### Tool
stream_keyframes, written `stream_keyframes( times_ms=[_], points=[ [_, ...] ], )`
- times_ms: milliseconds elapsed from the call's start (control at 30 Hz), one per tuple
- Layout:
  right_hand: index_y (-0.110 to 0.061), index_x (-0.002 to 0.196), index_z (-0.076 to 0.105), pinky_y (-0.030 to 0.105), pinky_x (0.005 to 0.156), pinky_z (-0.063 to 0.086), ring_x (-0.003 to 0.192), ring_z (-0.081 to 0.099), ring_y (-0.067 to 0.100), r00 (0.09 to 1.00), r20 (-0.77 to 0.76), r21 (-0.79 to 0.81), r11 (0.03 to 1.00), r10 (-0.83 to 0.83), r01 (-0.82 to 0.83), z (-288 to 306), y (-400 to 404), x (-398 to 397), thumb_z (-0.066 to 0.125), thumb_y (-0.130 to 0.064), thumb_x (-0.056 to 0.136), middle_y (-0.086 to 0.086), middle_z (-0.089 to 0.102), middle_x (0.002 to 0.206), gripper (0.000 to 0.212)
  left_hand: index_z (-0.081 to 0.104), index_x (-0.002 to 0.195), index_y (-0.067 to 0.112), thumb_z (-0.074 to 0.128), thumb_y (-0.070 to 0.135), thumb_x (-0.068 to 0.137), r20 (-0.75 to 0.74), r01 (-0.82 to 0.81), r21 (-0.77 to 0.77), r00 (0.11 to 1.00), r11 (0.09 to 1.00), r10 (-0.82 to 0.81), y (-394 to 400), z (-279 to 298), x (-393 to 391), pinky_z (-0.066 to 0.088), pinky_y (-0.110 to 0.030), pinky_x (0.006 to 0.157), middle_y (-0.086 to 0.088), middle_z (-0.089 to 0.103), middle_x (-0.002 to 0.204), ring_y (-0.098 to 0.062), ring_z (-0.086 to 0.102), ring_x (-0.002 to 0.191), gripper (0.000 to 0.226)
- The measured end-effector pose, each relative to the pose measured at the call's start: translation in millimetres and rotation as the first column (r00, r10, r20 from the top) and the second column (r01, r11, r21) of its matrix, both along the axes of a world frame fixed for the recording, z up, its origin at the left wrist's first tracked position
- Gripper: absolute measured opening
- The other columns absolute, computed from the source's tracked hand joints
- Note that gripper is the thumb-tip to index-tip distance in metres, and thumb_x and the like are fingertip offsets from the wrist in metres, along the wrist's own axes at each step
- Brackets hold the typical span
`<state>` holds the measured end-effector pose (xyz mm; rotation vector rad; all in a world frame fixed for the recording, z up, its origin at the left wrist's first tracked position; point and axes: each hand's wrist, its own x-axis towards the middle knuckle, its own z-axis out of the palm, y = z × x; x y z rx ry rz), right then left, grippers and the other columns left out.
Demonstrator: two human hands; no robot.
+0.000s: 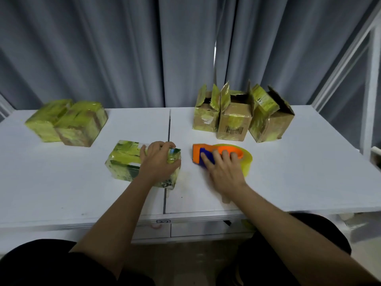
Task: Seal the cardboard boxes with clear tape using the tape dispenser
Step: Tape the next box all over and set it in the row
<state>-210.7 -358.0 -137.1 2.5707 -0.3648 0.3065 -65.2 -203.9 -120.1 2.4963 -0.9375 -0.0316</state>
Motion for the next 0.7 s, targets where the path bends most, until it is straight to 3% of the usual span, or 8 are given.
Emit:
stream_keyframes(
  times_ms=[133,233,267,333,367,433,567,700],
  points=[
    [-0.021,0.121,0.067,0.038,0.064,0.041,0.072,0.051,0.028,0.996,0.088,0.103,0.995,0.009,-0.018,-20.8,17.6,-6.8,0.071,-0.022,0.069,0.009,0.057,0.088,0.053,0.051,0.125,0.030,0.053,0.044,0.091,-0.092,-0.029,-0.033,0.995,0.999,0.026,0.9,4.0,3.3,0.002,-0.040,0.116,0.002,0.044,0.133,-0.013,0.027,0.135,0.037],
    [-0.014,0.126,0.062,0.040,0.079,0.044,0.094,0.056,0.032,0.945,0.310,0.323,0.923,0.104,-0.207,-10.3,32.0,2.0,0.063,-0.018,0.077,0.013,0.060,0.107,0.049,0.045,0.136,0.025,0.039,0.019,0.099,-0.251,-0.055,-0.154,0.968,0.987,0.015,6.1,9.3,9.6,0.006,-0.039,0.118,-0.002,0.041,0.144,-0.017,0.027,0.138,0.038],
    [-0.012,0.137,0.052,0.038,0.091,0.043,0.113,0.052,0.030,0.925,0.357,0.518,0.796,0.132,-0.313,-0.7,42.4,7.4,0.053,-0.016,0.087,0.013,0.056,0.127,0.050,0.043,0.139,0.024,0.036,0.010,0.098,-0.292,-0.058,-0.206,0.956,0.977,-0.005,9.1,8.7,13.2,0.012,-0.042,0.118,-0.004,0.040,0.145,-0.022,0.030,0.137,0.044],
    [-0.018,0.153,0.020,0.019,0.110,0.027,0.141,0.025,0.009,0.926,0.372,0.876,0.306,0.065,-0.373,13.1,68.9,23.1,0.033,-0.018,0.104,-0.003,0.025,0.156,0.051,0.039,0.142,0.022,0.035,-0.002,0.093,-0.330,-0.043,-0.268,0.943,0.962,-0.050,15.4,7.8,17.6,0.024,-0.041,0.115,-0.007,0.040,0.146,-0.027,0.034,0.135,0.055],
    [-0.024,0.154,0.008,0.011,0.111,0.020,0.143,0.016,0.002,0.934,0.357,0.934,0.026,-0.014,-0.357,16.8,82.8,31.8,0.030,-0.022,0.106,-0.011,0.013,0.158,0.053,0.037,0.144,0.022,0.035,-0.007,0.090,-0.342,-0.032,-0.280,0.937,0.959,-0.068,17.6,8.7,18.5,0.028,-0.034,0.112,-0.007,0.039,0.147,-0.025,0.036,0.134,0.061],
    [-0.035,0.152,-0.002,0.015,0.111,0.027,0.143,0.015,0.003,0.919,0.321,0.869,-0.313,-0.229,-0.382,15.9,106.6,49.4,0.028,-0.028,0.106,-0.015,0.004,0.158,0.056,0.032,0.146,0.022,0.033,-0.013,0.086,-0.393,-0.037,-0.299,0.915,0.954,-0.088,20.0,10.8,19.8,0.036,-0.015,0.095,-0.003,0.036,0.149,-0.014,0.044,0.123,0.069],
    [-0.034,0.153,-0.002,0.013,0.081,0.050,0.132,0.040,0.011,0.823,0.200,0.613,-0.588,-0.531,-0.528,-1.3,118.9,70.5,0.029,-0.037,0.104,-0.012,0.020,0.153,0.058,0.033,0.145,0.027,0.033,-0.012,0.087,-0.490,-0.066,-0.357,0.863,0.932,-0.127,21.5,14.6,21.6,0.045,-0.014,0.059,-0.003,0.045,0.139,-0.008,0.054,0.077,0.070],
    [-0.033,0.151,-0.005,0.027,0.109,0.031,0.146,0.015,0.012,0.840,0.202,0.707,-0.518,-0.504,-0.481,-11.0,120.2,79.2,0.027,-0.041,0.104,-0.009,-0.001,0.161,0.058,0.043,0.138,0.028,0.035,-0.014,0.085,-0.468,-0.045,-0.372,0.872,0.927,-0.146,21.7,16.6,21.8,0.049,-0.021,0.077,-0.005,0.053,0.129,-0.016,0.057,0.097,0.067]
  ],
)
